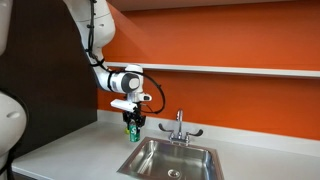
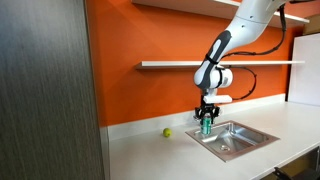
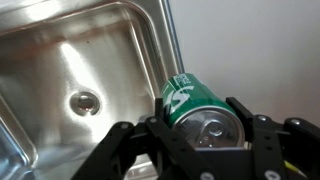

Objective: Put the green can in the sink.

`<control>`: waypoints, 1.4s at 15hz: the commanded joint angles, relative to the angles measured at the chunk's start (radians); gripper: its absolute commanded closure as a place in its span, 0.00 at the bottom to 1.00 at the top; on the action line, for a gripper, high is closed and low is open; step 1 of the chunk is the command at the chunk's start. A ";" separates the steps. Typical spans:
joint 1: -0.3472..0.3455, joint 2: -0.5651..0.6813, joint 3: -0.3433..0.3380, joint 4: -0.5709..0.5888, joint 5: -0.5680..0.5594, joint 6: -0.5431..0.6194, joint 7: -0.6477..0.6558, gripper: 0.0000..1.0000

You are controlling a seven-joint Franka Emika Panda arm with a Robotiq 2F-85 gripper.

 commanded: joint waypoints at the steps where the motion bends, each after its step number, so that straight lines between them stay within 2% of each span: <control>1: -0.045 -0.059 -0.018 -0.050 0.022 0.029 -0.018 0.62; 11: -0.092 -0.005 -0.064 -0.025 0.030 0.085 -0.006 0.62; 21: -0.147 0.174 -0.061 0.078 0.099 0.136 -0.015 0.62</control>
